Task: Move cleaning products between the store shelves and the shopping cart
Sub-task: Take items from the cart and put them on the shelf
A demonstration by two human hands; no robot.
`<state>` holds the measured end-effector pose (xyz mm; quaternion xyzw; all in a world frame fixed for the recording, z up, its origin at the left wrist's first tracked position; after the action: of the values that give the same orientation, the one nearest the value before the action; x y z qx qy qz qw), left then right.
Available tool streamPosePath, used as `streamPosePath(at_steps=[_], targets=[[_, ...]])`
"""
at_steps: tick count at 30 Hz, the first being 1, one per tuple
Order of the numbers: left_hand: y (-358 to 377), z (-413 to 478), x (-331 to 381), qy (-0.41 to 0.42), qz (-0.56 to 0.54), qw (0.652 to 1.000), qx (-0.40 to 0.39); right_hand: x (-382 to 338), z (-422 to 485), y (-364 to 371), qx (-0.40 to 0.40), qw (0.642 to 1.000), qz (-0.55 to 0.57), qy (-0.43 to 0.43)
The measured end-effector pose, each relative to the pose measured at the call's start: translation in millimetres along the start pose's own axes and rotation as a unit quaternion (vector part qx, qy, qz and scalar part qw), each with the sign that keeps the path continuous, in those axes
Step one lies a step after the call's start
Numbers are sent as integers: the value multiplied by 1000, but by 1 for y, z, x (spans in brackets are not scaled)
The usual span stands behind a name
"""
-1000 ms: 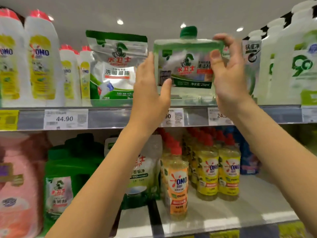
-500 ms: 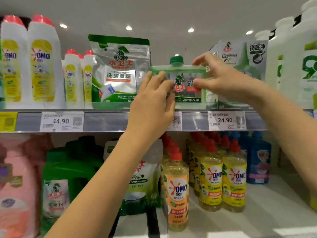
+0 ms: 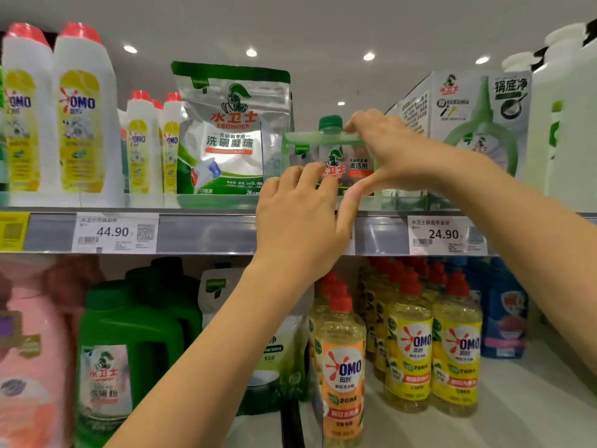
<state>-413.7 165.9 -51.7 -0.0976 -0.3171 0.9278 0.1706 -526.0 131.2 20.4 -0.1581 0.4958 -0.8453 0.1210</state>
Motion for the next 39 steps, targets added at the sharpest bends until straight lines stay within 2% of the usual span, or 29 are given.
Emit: streamPosePath(at_steps=[4,8,13,18,22,29,33,36,39], targets=[[-2,7,-1,-7,57,998,-36,2,19,8,3,999,-30,18],[-6,2,-2,10,64,998,-1,7,33,18,-17,997,-64,35],[-8,4,-4,0,61,998,2,14,44,26,-51,993,-90,58],[-13,1,-7,-2,37,996,83,16,52,28,-45,993,-92,50],[-12,1,-8,13,22,995,97,17,52,29,-27,995,-78,59],[-10,1,-6,32,24,993,108,22,37,23,-40,995,39,80],[-1,3,-7,24,20,998,57,16,2,8,29,986,157,44],[-7,-3,-7,32,-72,993,93,2,-32,-1,103,956,273,-15],[-13,-17,-7,73,-230,962,126,-11,-72,3,157,911,377,-63]])
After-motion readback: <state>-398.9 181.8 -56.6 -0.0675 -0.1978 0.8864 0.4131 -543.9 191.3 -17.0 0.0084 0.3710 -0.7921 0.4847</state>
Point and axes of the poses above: each hand's wrist, its own z-axis towards the middle knuckle, its own y-axis out of the palm, x = y × z, the point moved 6 cm from there along z, towards the middle knuckle, and after that the axes turned 12 degrees about -x, right-handed, at the moved point
